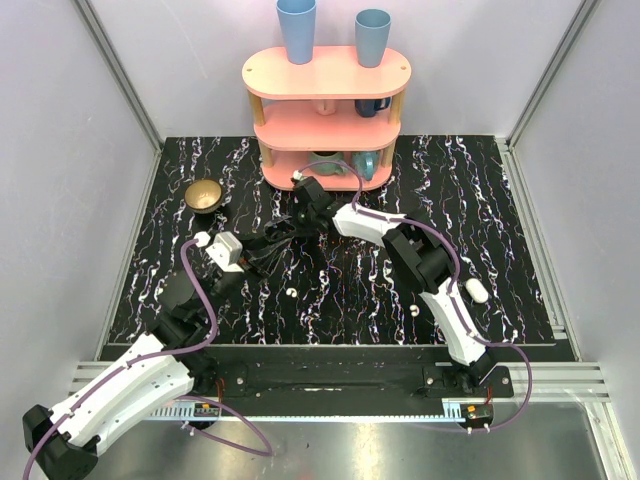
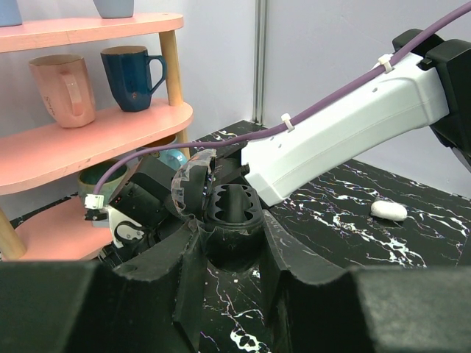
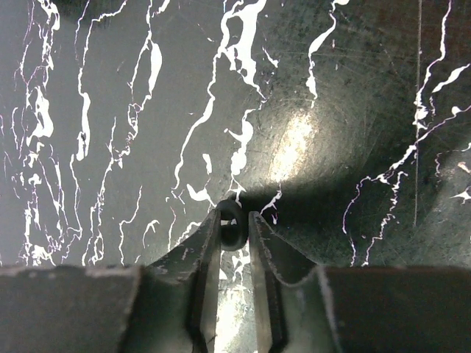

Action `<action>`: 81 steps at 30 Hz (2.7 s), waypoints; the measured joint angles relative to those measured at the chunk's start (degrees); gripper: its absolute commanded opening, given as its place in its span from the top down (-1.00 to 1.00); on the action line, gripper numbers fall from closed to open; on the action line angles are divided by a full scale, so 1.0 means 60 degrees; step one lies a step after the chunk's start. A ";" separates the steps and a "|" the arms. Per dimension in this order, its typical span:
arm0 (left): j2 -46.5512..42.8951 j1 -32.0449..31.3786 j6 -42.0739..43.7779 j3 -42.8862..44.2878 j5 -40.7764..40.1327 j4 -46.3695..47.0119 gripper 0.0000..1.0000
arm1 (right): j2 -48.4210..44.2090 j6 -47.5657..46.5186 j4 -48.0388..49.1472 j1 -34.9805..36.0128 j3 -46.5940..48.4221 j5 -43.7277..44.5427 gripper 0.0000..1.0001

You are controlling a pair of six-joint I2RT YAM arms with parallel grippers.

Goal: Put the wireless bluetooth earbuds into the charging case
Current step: Pick up the right earbud from the center of the board, then insert the right earbud into the right side groove of the charging case.

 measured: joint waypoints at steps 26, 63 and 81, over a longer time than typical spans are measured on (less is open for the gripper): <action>-0.0131 0.0000 0.0350 -0.0262 -0.0889 0.0550 1.00 | -0.2623 0.0361 -0.0404 -0.0055 -0.2466 -0.0237 1.00; 0.2565 -0.0007 0.3497 -0.1253 -0.2371 0.4849 1.00 | -0.6612 0.3756 -0.6415 0.0295 0.1701 0.2404 1.00; 0.2976 -0.0018 0.3697 -0.1275 -0.2295 0.5676 1.00 | -0.5566 0.4535 -0.6663 0.0994 0.2914 0.2142 1.00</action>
